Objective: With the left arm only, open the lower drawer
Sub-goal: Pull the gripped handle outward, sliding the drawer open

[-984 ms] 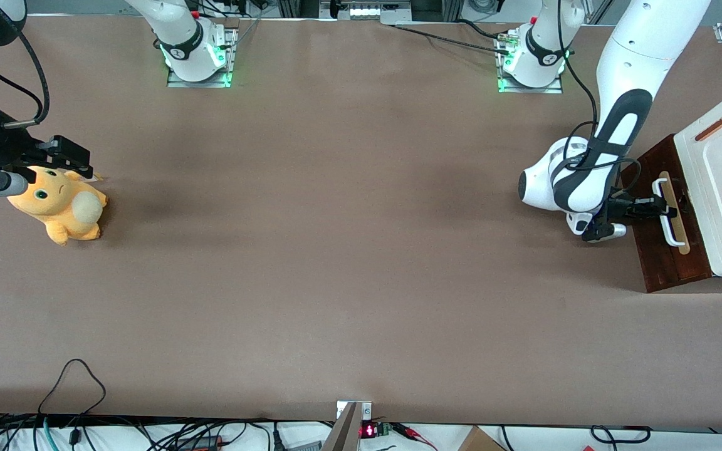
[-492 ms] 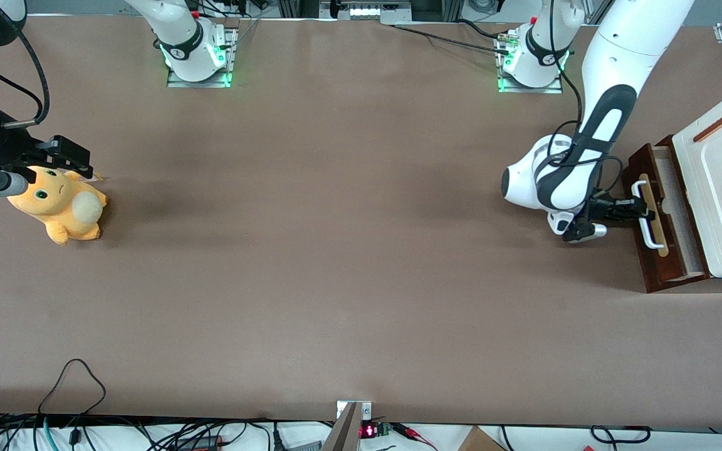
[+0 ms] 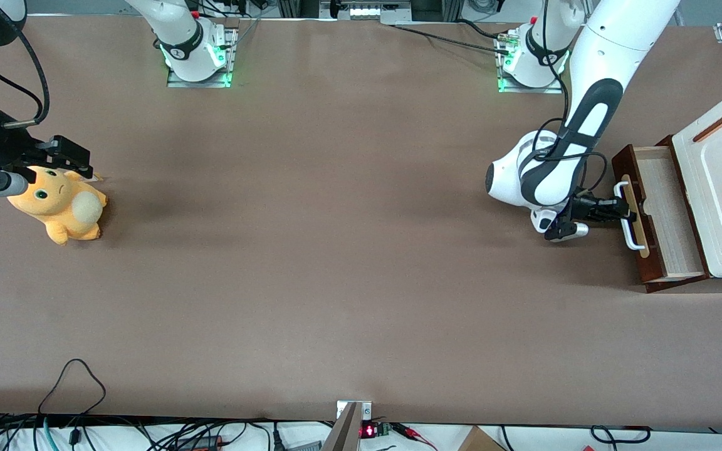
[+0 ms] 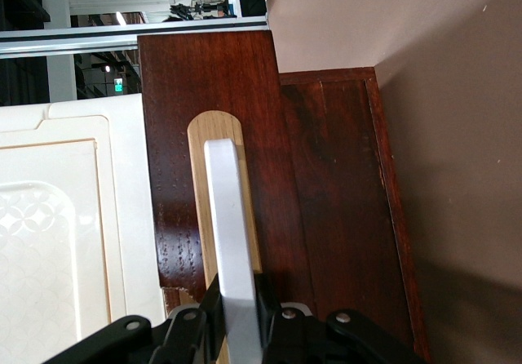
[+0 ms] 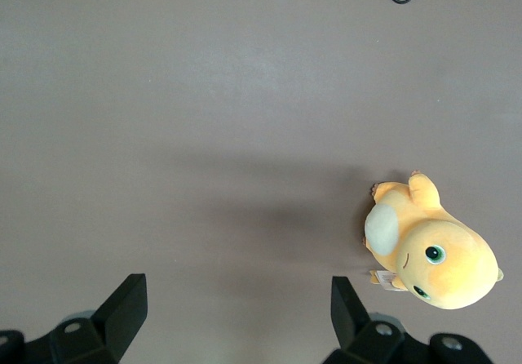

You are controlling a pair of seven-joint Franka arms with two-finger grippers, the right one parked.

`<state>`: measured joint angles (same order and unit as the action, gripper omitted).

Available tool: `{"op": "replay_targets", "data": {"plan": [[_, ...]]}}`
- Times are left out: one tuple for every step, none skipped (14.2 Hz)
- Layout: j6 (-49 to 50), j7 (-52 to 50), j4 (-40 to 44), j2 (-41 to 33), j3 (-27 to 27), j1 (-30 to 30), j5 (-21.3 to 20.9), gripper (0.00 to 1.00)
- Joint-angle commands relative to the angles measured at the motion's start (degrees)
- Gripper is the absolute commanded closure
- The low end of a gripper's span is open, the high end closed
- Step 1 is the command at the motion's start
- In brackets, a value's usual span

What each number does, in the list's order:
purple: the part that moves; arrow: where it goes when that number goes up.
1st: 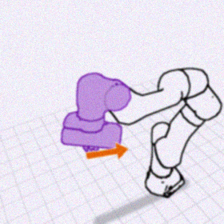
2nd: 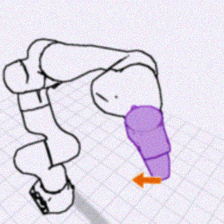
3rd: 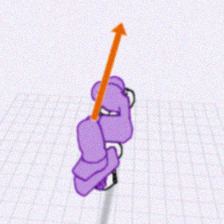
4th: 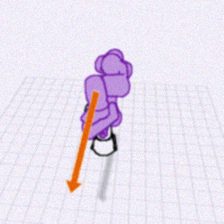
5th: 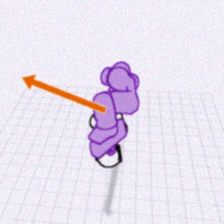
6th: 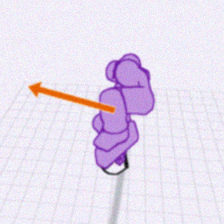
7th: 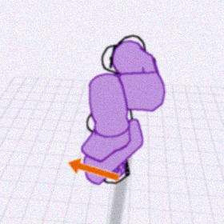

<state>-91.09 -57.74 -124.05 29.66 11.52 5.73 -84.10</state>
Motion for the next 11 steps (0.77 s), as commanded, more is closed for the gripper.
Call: {"op": "replay_targets", "data": {"plan": [[-2.3, 5.4, 2.6, 0.2, 2.2, 1.9, 0.9, 0.97], [-2.3, 5.4, 2.6, 0.2, 2.5, 2.1, 2.1, 0.98], [-2.3, 5.4, 2.6, 0.0, 2.8, 2.3, 2.9, 0.98], [-2.2, 5.4, 2.6, 0.0, 3.2, 2.4, 3.0, 0.98], [-2.2, 5.4, 2.6, 0.0, 3.2, 2.4, 3.0, 0.98], [-2.1, 5.3, 2.6, -0.1, 3.2, 2.4, 3.1, 0.97], [-2.1, 5.4, 2.5, -0.2, 3.2, 2.4, 3.3, 0.90], [-2.1, 5.5, 2.5, -0.3, 3.2, 2.4, 3.4, 0.80], [-2.1, 5.6, 2.5, -0.4, 3.2, 2.4, 3.5, 0.45], [-2.1, 5.6, 2.3, -1.1, 3.2, 2.0, 3.7, 0.00], [-2.4, 6.1, 2.4, -1.9, 3.2, 1.6, 4.6, 0.00]]}}
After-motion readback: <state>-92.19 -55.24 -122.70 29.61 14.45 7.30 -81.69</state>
